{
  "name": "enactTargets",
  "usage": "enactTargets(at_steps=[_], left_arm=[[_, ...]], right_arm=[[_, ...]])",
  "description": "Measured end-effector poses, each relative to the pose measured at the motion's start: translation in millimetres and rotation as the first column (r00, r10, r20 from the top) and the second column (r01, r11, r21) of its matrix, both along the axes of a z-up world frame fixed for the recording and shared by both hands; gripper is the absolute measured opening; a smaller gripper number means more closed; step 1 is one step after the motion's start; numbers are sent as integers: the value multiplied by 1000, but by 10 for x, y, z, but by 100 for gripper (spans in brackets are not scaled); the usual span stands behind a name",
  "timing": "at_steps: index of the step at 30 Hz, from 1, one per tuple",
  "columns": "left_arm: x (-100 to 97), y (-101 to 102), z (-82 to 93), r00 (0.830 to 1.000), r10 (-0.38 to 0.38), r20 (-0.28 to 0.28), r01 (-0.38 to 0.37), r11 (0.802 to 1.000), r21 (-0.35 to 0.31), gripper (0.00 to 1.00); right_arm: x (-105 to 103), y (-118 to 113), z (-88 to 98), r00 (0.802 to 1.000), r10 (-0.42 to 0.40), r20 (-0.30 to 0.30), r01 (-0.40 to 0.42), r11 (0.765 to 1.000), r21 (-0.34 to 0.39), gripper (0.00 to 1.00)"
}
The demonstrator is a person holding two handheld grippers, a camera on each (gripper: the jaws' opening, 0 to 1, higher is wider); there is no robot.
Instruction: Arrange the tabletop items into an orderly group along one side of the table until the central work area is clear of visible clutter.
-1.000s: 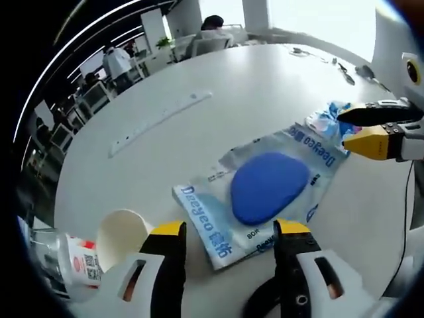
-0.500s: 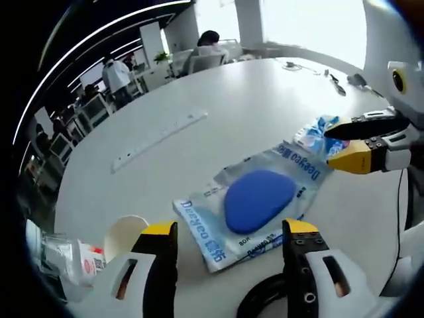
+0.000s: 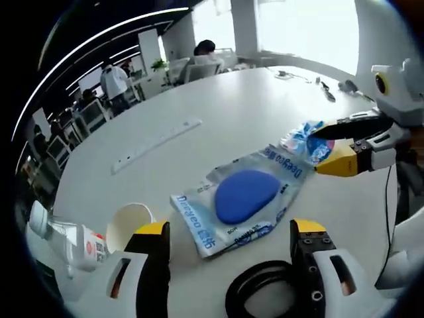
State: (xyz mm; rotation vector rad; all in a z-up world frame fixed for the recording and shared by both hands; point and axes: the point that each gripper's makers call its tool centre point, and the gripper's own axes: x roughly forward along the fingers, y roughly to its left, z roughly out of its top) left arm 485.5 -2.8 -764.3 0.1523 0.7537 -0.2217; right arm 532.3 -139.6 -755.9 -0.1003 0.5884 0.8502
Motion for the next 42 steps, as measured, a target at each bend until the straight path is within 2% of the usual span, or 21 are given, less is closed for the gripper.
enactTargets(at_steps=[6,16,24,36,42], left_arm=[[-153,16,42,1000,11,9,-11,1000,-25,78],[-446,241,33,998,57,-8,-58,998,-40,78],[-669,410,-8,995,97,-26,-98,994,-38,77],[-751,479,-14,993,115,-27,-116,992,-43,75],[-805,440,-99,991,125,-43,-127,990,-60,73]], right_arm=[[-53,-103,-1,1000,-14,-7,14,1000,-4,64],[-163,-284,-23,999,-47,-22,46,999,-14,64],[-255,-331,-33,998,-55,-28,54,998,-22,64],[-294,-278,19,998,-52,-19,51,998,-22,63],[-396,-177,-21,999,-32,-33,31,999,-18,62]])
